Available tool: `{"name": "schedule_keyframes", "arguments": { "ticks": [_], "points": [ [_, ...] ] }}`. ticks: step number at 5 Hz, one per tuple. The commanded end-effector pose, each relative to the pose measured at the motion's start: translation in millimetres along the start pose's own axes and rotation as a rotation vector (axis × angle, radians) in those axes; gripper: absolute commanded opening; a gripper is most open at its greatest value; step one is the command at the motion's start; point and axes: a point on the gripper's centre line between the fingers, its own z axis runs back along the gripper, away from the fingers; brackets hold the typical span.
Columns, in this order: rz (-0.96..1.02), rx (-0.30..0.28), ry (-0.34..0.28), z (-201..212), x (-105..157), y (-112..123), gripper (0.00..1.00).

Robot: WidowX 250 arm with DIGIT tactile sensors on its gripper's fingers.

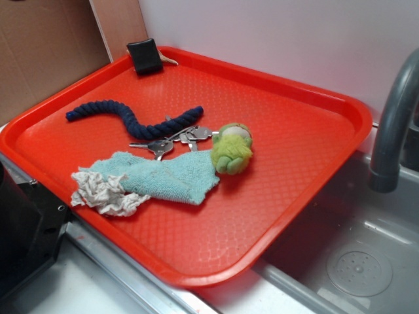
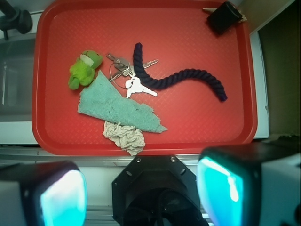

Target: Grab the green animal.

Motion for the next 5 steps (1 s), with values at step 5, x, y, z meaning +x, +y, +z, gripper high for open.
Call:
{"name": "schedule_keyframes", "arguments": {
  "ticks": [5],
  "points": [
    [0.533, 0.035, -0.041, -82, 79, -31, 1.00]
  ]
}}
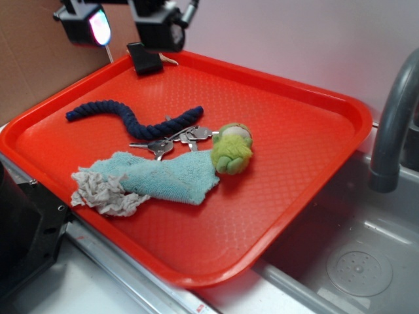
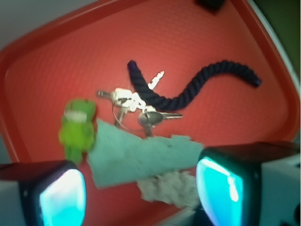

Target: Grab the green animal.

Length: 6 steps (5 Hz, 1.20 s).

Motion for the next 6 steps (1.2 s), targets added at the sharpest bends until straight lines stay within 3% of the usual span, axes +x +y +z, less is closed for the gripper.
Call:
{"name": "schedule_keyframes", "arguments": {
  "ticks": [1, 3, 4, 5, 6],
  "points": [
    [0.017, -0.020, -0.023, 6, 10, 2, 1.00],
    [-0.003, -0.113, -0.117, -60, 10, -46, 1.00],
    [0.025, -0.116, -0.057, -80, 6, -58, 1.00],
    [0.055, -0.093, 0.046, -97, 4, -69, 1.00],
    [0.025, -0.088, 0.076, -112, 5, -71, 1.00]
  ]
}}
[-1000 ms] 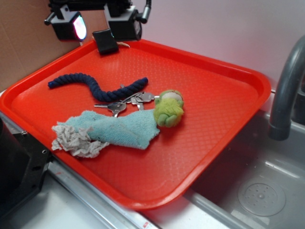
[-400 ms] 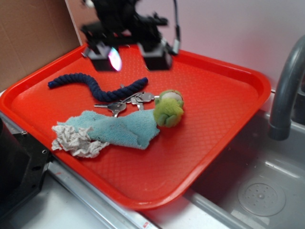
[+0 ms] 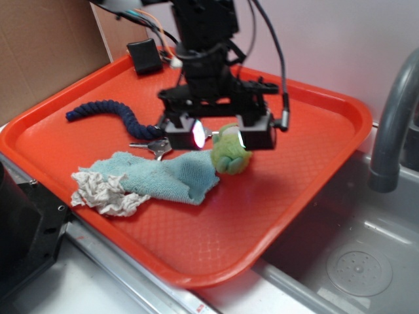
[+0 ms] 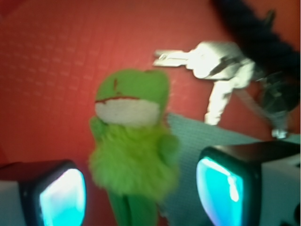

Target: Grab the green animal.

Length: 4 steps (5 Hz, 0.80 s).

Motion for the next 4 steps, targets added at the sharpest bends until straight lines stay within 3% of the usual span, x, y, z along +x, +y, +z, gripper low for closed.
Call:
{"name": "schedule_keyframes", "arguments": {
  "ticks": [1, 2, 4],
  "points": [
    [-0.092, -0.020, -0.009, -8, 19, -9, 1.00],
    [-0.113, 0.010, -0.005, -9, 20, -6, 0.00],
    [-0.444, 0.036, 0.003, 0, 18, -20, 0.00]
  ]
}}
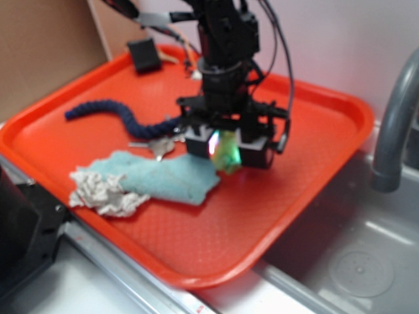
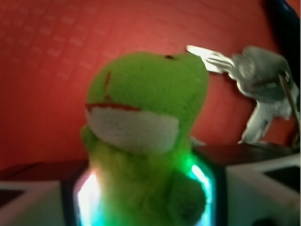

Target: Grab the green animal.

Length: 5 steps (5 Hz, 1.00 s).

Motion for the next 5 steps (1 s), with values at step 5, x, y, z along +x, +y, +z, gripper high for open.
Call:
{"name": "schedule_keyframes", "arguments": {
  "ticks": [5],
  "points": [
    [-0.070, -0.013, -0.125, 185, 21, 97, 0.00]
  ]
}}
